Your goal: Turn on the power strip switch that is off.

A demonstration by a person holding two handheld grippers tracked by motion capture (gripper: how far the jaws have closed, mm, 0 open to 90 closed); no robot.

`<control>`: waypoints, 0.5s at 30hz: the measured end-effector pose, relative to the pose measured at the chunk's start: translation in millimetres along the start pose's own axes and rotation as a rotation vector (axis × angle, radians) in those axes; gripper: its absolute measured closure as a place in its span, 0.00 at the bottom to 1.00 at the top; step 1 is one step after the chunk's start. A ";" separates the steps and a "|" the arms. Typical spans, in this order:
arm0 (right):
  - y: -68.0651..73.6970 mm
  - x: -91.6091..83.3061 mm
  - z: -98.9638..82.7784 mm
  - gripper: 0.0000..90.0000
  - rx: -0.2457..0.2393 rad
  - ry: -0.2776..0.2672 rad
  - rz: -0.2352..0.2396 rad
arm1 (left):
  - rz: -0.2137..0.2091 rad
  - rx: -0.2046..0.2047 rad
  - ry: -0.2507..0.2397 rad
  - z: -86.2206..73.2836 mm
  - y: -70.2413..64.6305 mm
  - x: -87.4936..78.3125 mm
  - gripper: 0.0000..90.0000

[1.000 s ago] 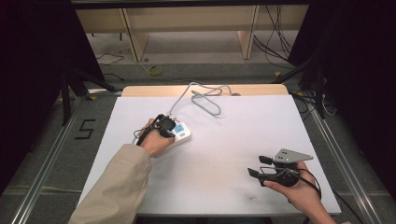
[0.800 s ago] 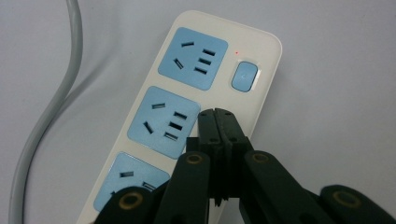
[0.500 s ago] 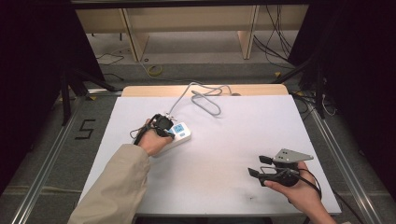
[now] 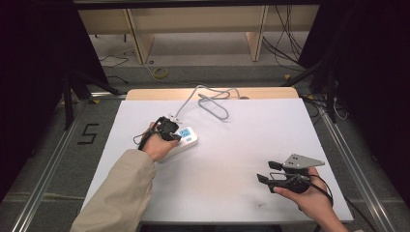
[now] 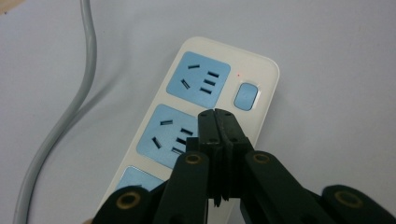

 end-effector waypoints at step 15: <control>0.0 -0.4 0.1 0.37 -0.001 -0.003 0.000 | -0.001 -0.027 -0.072 2.1 0.4 -12.0 0.73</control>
Point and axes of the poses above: each handheld gripper's, and its own axes: x roughly forward along the jaws, z roughly out of its top, y roughly to its left, the point moved 2 cm from there along x, roughly forward along the jaws, and after that the axes turned 9 degrees about x, right-handed, at the moved point
